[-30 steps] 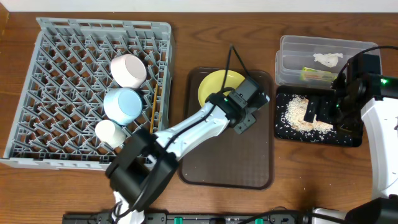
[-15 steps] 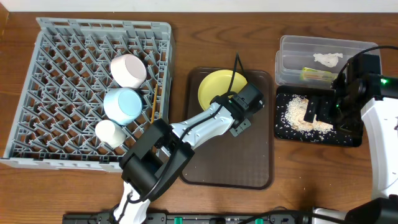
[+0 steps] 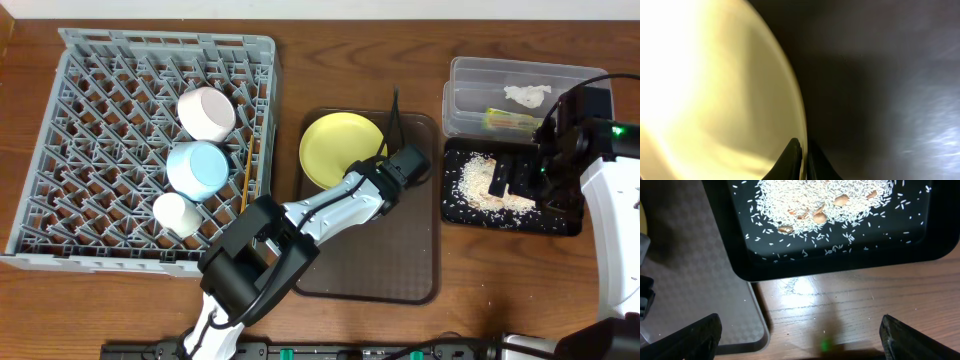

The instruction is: Sort waste into correct bins and load items into the dishwasher

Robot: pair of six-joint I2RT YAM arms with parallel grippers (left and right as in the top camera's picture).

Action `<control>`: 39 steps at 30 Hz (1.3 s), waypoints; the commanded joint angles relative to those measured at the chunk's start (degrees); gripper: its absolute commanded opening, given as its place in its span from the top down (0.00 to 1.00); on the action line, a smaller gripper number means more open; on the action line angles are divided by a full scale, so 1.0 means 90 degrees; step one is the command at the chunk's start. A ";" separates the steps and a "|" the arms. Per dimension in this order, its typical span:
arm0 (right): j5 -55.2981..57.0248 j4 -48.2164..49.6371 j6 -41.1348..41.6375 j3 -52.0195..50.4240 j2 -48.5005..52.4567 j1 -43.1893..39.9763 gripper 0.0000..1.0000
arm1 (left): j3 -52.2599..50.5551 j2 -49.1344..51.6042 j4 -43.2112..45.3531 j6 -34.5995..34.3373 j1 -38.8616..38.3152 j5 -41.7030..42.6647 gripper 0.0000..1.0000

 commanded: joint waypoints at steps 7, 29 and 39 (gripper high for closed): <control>0.0039 -0.0007 0.0024 0.0112 -0.0117 -0.0022 0.01 | -0.0049 -0.0542 -0.0279 -0.0010 -0.0015 -0.0527 0.92; 0.0041 -0.0024 0.0024 0.0112 -0.0117 -0.0022 0.02 | -0.0049 -0.2982 -0.0413 -0.0952 0.0818 0.0323 0.92; 0.0041 -0.0046 0.0024 0.0112 -0.0117 -0.0022 0.02 | -0.0049 -0.3604 -0.0410 -0.1977 0.2416 0.2713 0.92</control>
